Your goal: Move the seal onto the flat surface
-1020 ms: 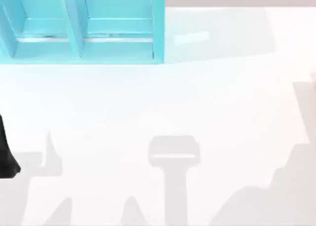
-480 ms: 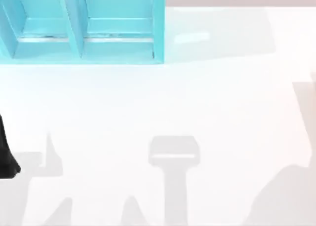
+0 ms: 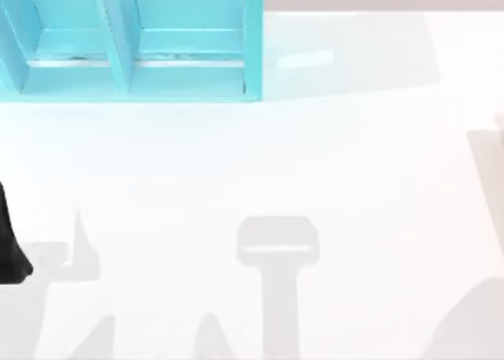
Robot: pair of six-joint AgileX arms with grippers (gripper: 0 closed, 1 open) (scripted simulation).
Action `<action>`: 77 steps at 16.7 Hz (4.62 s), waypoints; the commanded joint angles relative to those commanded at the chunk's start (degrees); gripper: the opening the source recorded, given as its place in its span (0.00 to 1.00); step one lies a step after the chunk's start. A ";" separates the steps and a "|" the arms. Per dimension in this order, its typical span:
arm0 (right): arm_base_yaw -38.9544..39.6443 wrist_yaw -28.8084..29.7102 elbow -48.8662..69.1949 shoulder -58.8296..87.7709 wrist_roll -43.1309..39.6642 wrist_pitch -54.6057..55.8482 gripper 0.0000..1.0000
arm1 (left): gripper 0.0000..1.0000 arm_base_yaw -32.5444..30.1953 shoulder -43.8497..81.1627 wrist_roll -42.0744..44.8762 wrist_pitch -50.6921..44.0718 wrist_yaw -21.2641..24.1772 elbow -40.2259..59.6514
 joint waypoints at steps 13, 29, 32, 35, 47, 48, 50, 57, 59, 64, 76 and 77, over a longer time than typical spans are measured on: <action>-0.02 0.00 -0.42 -0.02 -0.01 0.40 0.40 | 1.00 0.00 0.00 0.00 0.00 0.00 0.00; 0.15 0.10 0.09 -0.34 0.65 -0.38 0.00 | 1.00 0.00 0.00 0.00 0.00 0.00 0.00; 2.44 0.51 3.32 -2.60 4.43 -4.90 0.00 | 1.00 0.00 0.00 0.00 0.00 0.00 0.00; 7.40 0.71 7.93 -5.82 10.18 -11.75 0.00 | 1.00 0.00 0.00 0.00 0.00 0.00 0.00; 28.97 -0.09 18.06 -15.16 28.91 -33.19 0.00 | 1.00 0.00 0.00 0.00 0.00 0.00 0.00; 29.07 -0.09 18.09 -15.22 28.99 -33.27 0.00 | 1.00 0.00 0.00 0.00 0.00 0.00 0.00; 29.07 -0.09 18.09 -15.22 28.99 -33.27 0.00 | 1.00 0.00 0.00 0.00 0.00 0.00 0.00; 31.98 -0.06 24.22 -6.50 32.30 -31.25 0.00 | 1.00 0.00 0.00 0.00 0.00 0.00 0.00; 34.20 0.01 28.53 -0.67 34.59 -29.81 0.00 | 1.00 0.00 0.00 0.00 0.00 0.00 0.00; 40.34 0.20 40.06 15.13 40.98 -25.36 0.00 | 1.00 0.00 0.00 0.00 0.00 0.00 0.00; 44.50 0.23 47.06 26.23 45.61 -20.98 0.00 | 1.00 0.00 0.00 0.00 0.00 0.00 0.00; 44.54 0.25 46.26 26.54 45.62 -19.84 0.00 | 1.00 0.00 0.00 0.00 0.00 0.00 0.00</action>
